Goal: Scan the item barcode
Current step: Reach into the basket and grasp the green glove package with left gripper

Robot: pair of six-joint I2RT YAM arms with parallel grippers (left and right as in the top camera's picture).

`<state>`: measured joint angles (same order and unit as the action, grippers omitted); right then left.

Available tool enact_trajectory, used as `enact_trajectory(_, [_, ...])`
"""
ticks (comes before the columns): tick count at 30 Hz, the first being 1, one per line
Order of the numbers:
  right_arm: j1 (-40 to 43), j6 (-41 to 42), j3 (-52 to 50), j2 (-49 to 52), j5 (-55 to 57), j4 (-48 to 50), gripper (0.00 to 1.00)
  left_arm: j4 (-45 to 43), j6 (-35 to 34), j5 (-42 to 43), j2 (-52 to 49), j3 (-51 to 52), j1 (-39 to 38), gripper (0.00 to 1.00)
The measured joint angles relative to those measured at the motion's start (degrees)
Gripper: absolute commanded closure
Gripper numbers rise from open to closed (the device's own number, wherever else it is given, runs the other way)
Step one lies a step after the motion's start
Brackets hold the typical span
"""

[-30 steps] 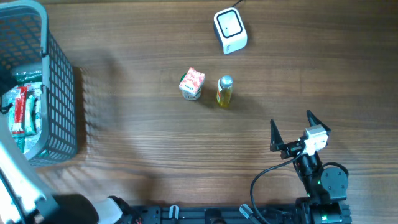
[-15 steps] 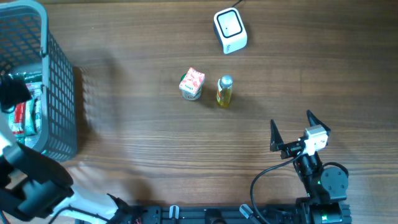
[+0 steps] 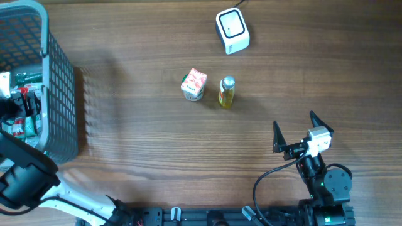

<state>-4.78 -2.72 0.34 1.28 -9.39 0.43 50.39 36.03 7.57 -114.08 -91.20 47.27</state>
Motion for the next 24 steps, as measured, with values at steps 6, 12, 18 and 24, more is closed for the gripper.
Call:
enact_trajectory(6, [0.0, 0.0, 0.0, 0.0, 0.0, 0.0, 0.0, -0.5, 2.6, 0.7, -2.1, 0.0, 0.0, 0.0])
enact_trajectory(12, [0.0, 0.0, 0.0, 0.0, 0.0, 0.0, 0.0, -1.1, 3.0, 0.7, -3.1, 0.0, 0.0, 0.0])
enact_trajectory(18, [0.0, 0.0, 0.0, 0.0, 0.0, 0.0, 0.0, -1.1, 3.0, 0.7, -3.1, 0.0, 0.0, 0.0])
enact_trajectory(24, [0.0, 0.0, 0.0, 0.0, 0.0, 0.0, 0.0, -1.2, 3.0, -1.1, -3.1, 0.0, -0.5, 0.0])
